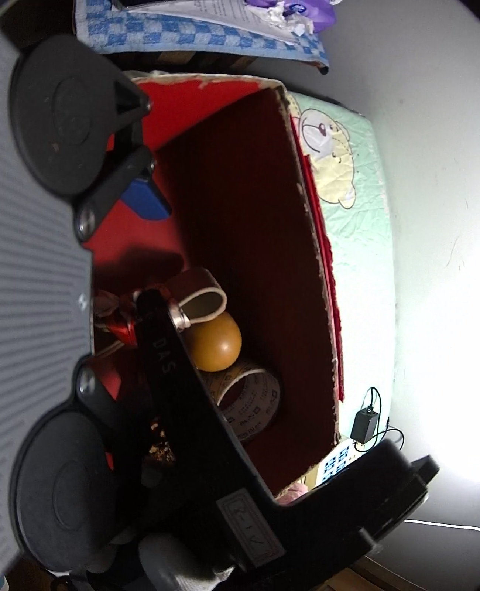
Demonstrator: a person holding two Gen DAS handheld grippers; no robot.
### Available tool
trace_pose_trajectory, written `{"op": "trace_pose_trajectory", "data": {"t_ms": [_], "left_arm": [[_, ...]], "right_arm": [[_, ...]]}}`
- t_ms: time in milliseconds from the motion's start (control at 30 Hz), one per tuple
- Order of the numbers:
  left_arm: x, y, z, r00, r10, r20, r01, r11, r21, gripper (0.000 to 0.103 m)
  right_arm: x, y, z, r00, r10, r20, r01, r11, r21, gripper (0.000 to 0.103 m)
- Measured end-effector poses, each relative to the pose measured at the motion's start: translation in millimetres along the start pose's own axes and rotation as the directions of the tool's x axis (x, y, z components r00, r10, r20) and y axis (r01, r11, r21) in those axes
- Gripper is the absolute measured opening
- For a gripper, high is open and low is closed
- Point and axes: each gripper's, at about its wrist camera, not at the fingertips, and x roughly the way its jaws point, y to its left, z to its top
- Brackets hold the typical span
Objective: Organize objects
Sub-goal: 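Lower the pouch beside the gourd and open the right gripper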
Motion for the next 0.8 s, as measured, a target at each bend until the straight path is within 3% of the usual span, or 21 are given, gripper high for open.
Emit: {"op": "trace_pose_trajectory", "data": {"t_ms": [233, 367, 600, 700, 800], "left_arm": [[-5, -8, -1, 0.997, 0.067, 0.025, -0.069, 0.996, 0.052, 0.094], [-12, -4, -4, 0.996, 0.075, 0.044, -0.077, 0.996, 0.054, 0.094], [-19, 8, -11, 0.997, 0.055, 0.051, -0.056, 0.998, 0.026, 0.094], [-18, 13, -10, 0.998, 0.032, 0.053, -0.032, 0.999, 0.014, 0.094], [-25, 12, -13, 0.998, 0.01, 0.067, -0.012, 0.999, 0.03, 0.094]], "right_arm": [[-1, -3, 1, 0.999, -0.034, 0.018, 0.034, 0.999, 0.013, 0.028], [-7, -18, -2, 0.998, 0.04, 0.052, -0.045, 0.995, 0.084, 0.031], [-24, -17, -13, 0.972, 0.132, 0.194, -0.137, 0.99, 0.012, 0.031], [-17, -14, -6, 0.977, 0.164, 0.14, -0.167, 0.986, 0.011, 0.031], [-12, -8, -1, 0.967, 0.237, 0.091, -0.241, 0.97, 0.041, 0.031]]}}
